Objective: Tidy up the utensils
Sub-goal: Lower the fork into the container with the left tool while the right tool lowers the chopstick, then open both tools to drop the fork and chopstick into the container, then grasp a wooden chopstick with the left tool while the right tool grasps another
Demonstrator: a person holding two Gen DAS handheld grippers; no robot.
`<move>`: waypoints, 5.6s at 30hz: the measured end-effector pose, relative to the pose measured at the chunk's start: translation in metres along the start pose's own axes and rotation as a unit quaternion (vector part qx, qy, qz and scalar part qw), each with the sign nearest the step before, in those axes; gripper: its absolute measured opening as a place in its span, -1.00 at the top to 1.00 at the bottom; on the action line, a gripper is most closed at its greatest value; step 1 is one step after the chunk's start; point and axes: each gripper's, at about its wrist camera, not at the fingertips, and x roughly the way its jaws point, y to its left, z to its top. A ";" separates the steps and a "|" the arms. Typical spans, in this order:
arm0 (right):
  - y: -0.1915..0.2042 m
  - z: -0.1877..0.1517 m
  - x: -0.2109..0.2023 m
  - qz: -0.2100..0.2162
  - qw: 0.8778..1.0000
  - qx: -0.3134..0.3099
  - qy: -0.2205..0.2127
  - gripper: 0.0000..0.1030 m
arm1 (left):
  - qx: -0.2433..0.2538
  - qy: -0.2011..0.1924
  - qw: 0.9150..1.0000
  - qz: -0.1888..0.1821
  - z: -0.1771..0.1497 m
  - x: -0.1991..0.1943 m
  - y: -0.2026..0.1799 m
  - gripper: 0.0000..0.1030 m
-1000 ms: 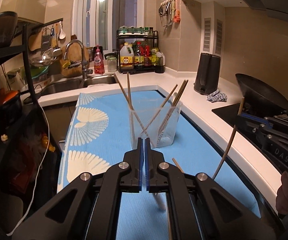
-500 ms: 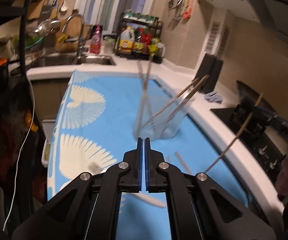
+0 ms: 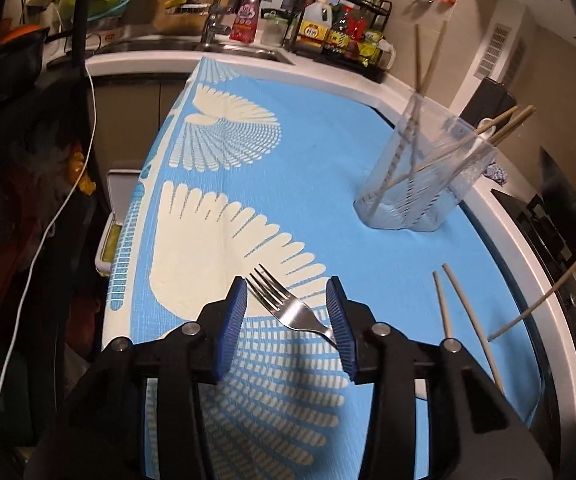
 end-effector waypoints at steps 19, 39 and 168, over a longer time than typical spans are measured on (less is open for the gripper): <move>0.004 0.001 0.001 -0.007 1.000 -0.010 0.006 0.89 | -0.022 0.057 0.998 -0.021 0.010 0.061 0.020 0.55; 0.006 0.016 -0.014 0.003 1.000 -0.009 -0.006 0.89 | 0.101 -0.092 0.990 -0.026 0.036 -0.051 -0.065 0.98; 0.029 -0.188 0.018 -0.016 0.993 0.046 0.106 0.91 | 0.132 -0.089 0.986 0.042 -0.180 -0.062 -0.156 0.87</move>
